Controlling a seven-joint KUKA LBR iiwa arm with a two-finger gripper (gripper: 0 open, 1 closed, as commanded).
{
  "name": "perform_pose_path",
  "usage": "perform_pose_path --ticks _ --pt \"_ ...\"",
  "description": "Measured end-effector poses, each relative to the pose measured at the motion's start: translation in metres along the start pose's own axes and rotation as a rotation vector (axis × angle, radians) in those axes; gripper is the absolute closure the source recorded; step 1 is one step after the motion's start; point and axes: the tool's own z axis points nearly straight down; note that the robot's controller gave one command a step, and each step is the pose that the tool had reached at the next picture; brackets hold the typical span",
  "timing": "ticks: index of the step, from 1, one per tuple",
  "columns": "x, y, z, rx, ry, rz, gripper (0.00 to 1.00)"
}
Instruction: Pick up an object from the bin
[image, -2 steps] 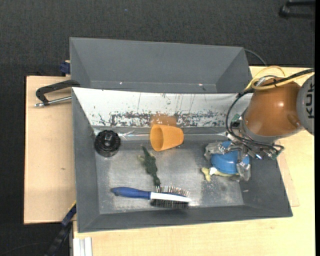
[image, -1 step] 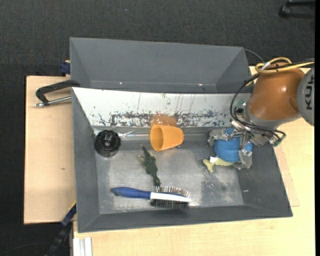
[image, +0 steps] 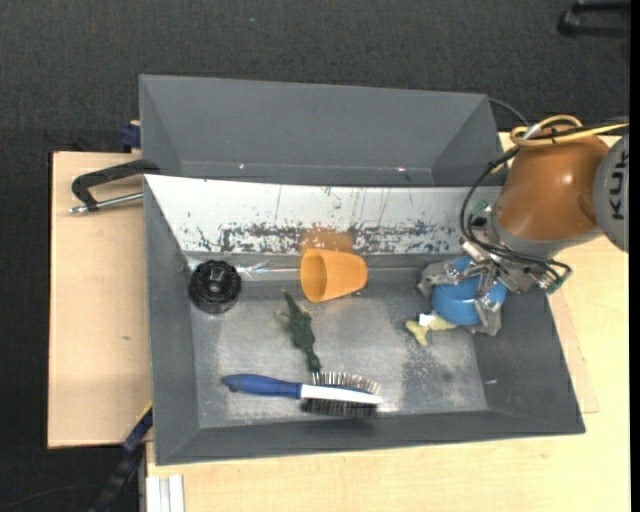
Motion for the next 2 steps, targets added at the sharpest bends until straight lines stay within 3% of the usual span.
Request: perform_pose_path --ticks 1,2 --pt "-0.0043 0.0010 0.0018 -0.002 -0.003 0.284 1.00" --pt "-0.0021 -0.0002 0.0024 0.000 0.000 0.286 0.00"
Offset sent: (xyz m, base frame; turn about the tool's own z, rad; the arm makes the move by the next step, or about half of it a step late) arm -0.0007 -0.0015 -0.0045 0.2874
